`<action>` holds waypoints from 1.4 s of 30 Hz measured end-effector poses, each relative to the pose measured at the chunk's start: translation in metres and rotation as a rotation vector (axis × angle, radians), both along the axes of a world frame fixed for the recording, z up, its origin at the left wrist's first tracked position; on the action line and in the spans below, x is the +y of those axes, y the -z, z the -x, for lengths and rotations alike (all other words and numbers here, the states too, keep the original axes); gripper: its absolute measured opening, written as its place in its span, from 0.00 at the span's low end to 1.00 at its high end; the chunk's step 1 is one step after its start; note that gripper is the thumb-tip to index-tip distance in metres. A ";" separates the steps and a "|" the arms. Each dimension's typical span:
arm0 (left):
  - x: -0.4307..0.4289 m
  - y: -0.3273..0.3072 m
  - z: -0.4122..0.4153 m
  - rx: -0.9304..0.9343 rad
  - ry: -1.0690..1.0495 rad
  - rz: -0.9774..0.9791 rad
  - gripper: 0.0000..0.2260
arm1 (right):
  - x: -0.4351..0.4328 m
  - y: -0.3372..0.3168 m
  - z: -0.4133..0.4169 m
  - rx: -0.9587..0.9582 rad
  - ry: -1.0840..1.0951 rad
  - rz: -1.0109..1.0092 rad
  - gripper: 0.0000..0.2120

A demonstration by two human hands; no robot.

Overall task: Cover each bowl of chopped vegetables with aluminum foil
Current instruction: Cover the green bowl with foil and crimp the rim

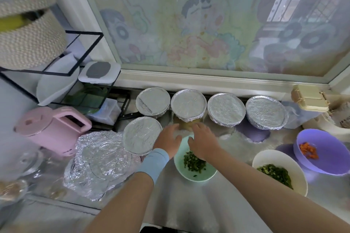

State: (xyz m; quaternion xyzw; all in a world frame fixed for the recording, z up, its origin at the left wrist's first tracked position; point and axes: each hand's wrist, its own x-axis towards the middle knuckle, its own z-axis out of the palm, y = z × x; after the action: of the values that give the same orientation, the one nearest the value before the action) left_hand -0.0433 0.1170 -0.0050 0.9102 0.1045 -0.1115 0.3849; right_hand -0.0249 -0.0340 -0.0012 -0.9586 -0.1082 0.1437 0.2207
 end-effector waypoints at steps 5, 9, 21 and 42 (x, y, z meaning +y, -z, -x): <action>0.064 -0.010 0.019 -0.199 -0.253 0.007 0.13 | 0.071 -0.018 -0.001 -0.036 -0.235 -0.022 0.19; 0.134 -0.004 0.046 -0.136 -0.447 -0.019 0.12 | 0.137 -0.017 0.010 0.053 -0.363 -0.100 0.17; 0.281 0.047 0.122 0.267 -0.738 0.135 0.29 | 0.278 0.044 0.075 0.413 -0.498 0.052 0.26; 0.257 -0.057 0.081 -0.185 -0.336 0.346 0.05 | 0.264 -0.037 0.035 0.376 0.244 -0.577 0.20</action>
State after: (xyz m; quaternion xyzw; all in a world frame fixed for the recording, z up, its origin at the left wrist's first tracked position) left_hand -0.1244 0.3743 0.0517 0.8070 0.1979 0.0216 0.5560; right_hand -0.0601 0.2303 0.0358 -0.8194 0.0131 0.2537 0.5138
